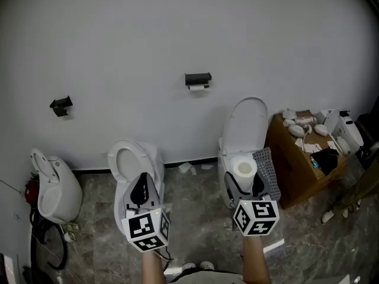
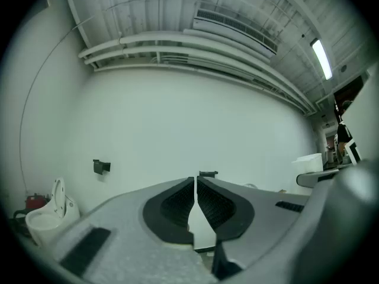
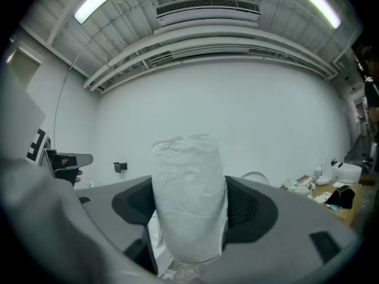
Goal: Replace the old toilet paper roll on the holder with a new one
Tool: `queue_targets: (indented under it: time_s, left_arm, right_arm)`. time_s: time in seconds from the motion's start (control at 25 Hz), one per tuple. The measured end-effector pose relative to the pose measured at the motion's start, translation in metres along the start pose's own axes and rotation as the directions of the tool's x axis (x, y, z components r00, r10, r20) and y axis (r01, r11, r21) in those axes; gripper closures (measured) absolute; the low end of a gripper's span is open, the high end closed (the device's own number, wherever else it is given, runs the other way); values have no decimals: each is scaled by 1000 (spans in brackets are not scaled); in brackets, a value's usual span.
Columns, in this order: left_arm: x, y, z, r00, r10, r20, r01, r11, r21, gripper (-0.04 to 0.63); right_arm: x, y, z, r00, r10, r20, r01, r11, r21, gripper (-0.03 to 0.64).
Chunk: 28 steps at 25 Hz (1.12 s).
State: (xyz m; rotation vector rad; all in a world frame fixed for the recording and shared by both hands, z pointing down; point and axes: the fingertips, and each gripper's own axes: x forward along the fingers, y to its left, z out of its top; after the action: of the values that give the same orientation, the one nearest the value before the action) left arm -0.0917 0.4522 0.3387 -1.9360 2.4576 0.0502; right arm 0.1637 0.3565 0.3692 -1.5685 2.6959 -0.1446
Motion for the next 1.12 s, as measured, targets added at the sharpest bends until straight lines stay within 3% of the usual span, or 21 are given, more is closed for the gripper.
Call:
queue_targets:
  time_s: [0.48, 0.8, 0.96, 1.12]
  left_arm:
    - [7, -8, -2, 1000, 5, -9, -4, 1000, 26, 581]
    - [10, -14, -7, 999, 53, -1, -53, 998, 37, 578]
    - [13, -20, -9, 998, 66, 4, -66, 997, 44, 440]
    - [17, -25, -11, 997, 75, 5, -75, 997, 30, 400]
  right_arm:
    - [5, -13, -2, 1000, -3, -5, 3, 1000, 5, 296]
    - [12, -24, -7, 999, 32, 2, -32, 999, 5, 295]
    - [15, -32, -9, 999, 46, -7, -46, 999, 1, 295]
    - [21, -41, -14, 999, 48, -21, -48, 999, 10, 295]
